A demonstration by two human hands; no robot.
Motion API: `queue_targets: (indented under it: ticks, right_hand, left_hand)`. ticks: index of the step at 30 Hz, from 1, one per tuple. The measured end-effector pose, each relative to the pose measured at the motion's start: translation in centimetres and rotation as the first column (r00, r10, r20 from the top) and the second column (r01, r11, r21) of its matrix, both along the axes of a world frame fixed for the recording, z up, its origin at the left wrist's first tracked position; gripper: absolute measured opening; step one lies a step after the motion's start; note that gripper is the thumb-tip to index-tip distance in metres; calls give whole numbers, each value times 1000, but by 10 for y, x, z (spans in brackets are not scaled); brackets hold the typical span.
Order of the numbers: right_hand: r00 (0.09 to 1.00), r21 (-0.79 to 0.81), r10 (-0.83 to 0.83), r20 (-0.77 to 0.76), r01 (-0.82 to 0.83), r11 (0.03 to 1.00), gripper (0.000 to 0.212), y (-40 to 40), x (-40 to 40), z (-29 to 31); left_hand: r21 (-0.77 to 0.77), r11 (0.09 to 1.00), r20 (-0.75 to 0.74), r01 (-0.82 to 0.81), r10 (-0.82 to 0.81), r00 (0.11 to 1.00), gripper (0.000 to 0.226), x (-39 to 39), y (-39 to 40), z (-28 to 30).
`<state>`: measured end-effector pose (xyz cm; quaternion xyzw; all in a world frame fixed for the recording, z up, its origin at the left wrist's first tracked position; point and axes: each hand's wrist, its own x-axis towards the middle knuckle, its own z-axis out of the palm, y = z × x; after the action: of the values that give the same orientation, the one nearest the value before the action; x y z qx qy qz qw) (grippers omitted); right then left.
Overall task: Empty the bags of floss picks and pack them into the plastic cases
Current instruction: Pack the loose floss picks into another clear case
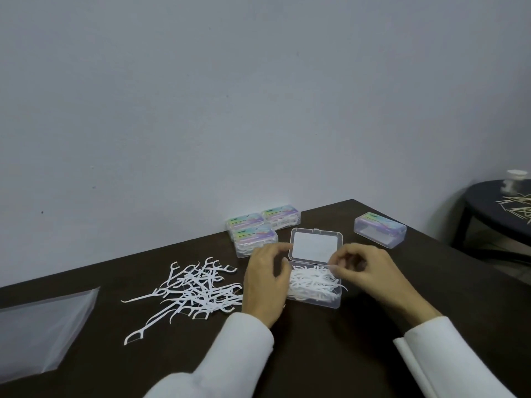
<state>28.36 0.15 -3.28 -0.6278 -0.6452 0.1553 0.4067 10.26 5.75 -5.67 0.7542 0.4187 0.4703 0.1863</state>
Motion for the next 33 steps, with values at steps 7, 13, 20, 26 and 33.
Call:
queue_targets:
  ticks: [7, 13, 20, 26, 33]
  right_hand:
    - [987, -101, 114, 113, -103, 990, 14, 1, 2, -2]
    - [984, -36, 74, 160, -69, 997, 15, 3, -2, -8]
    - [972, 20, -37, 231, 34, 999, 21, 5, -10, -12]
    - [967, 114, -150, 205, 129, 985, 25, 5, -11, -13]
    - [887, -186, -135, -441, 57, 981, 48, 9, -15, -11]
  left_hand:
    - [-206, 977, 157, 62, -29, 987, 23, 0, 2, -5]
    - [-278, 956, 207, 96, -38, 978, 26, 5, 5, -8]
    - [-336, 928, 250, 160, -75, 965, 34, 14, 12, -7]
    - [-408, 889, 344, 207, -60, 937, 21, 18, 9, -3]
    - [-557, 797, 404, 233, 14, 915, 37, 21, 13, -7]
